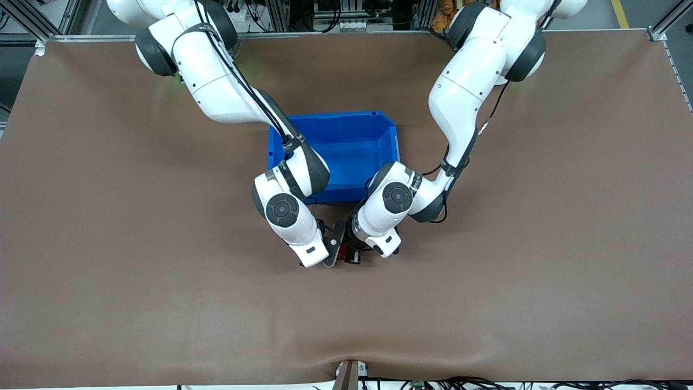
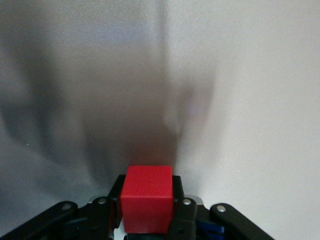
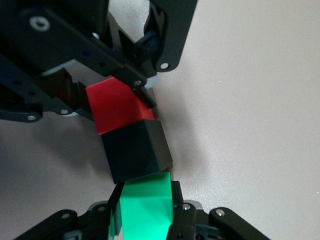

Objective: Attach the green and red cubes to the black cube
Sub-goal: 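Push the green cube against the black cube with the right gripper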

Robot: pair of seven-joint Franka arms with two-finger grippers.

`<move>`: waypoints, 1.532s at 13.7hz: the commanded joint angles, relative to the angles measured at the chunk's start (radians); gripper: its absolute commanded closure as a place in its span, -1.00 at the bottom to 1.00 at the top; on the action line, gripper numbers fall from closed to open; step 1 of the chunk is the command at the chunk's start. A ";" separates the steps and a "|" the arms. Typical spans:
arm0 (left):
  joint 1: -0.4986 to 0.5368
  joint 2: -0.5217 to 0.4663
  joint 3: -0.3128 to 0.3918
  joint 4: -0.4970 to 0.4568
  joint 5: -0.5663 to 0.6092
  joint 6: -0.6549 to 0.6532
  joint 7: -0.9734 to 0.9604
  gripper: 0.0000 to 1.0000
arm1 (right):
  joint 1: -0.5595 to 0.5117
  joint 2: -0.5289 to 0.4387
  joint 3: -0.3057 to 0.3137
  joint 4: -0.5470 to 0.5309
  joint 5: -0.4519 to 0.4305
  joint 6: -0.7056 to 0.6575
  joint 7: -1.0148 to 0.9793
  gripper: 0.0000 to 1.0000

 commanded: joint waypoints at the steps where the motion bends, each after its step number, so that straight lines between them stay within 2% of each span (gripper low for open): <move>1: -0.024 0.062 0.002 0.036 -0.020 0.032 -0.024 1.00 | 0.037 0.026 0.020 0.059 0.022 0.062 0.036 1.00; 7: -0.025 0.062 0.002 0.036 -0.020 0.032 -0.030 1.00 | 0.037 0.026 0.020 0.059 0.022 0.065 0.034 0.98; 8: -0.024 0.062 0.002 0.036 -0.020 0.032 -0.030 1.00 | 0.035 0.026 0.020 0.058 0.022 0.064 0.036 -0.10; 9: -0.024 0.062 0.002 0.036 -0.020 0.032 -0.030 1.00 | 0.035 0.026 0.020 0.058 0.022 0.064 0.036 -0.99; 11: -0.024 0.062 0.002 0.036 -0.020 0.032 -0.030 1.00 | 0.035 0.024 0.020 0.058 0.022 0.062 0.036 -1.00; 12: -0.025 0.062 0.002 0.036 -0.020 0.032 -0.030 0.71 | 0.035 0.023 0.020 0.058 0.022 0.061 0.036 -1.00; 13: -0.025 0.061 0.002 0.036 -0.020 0.032 -0.028 0.29 | 0.035 0.023 0.020 0.058 0.022 0.059 0.036 -1.00; 14: -0.025 0.061 0.002 0.036 -0.018 0.032 -0.027 -0.41 | 0.035 0.021 0.020 0.058 0.022 0.058 0.036 -1.00; 15: -0.035 0.058 0.003 0.036 -0.017 0.032 -0.027 -0.99 | 0.035 0.021 0.019 0.058 0.022 0.058 0.036 -1.00; 21: -0.036 0.044 0.003 0.036 -0.017 0.029 -0.028 -1.00 | 0.028 0.001 0.017 0.053 0.019 0.027 0.031 -1.00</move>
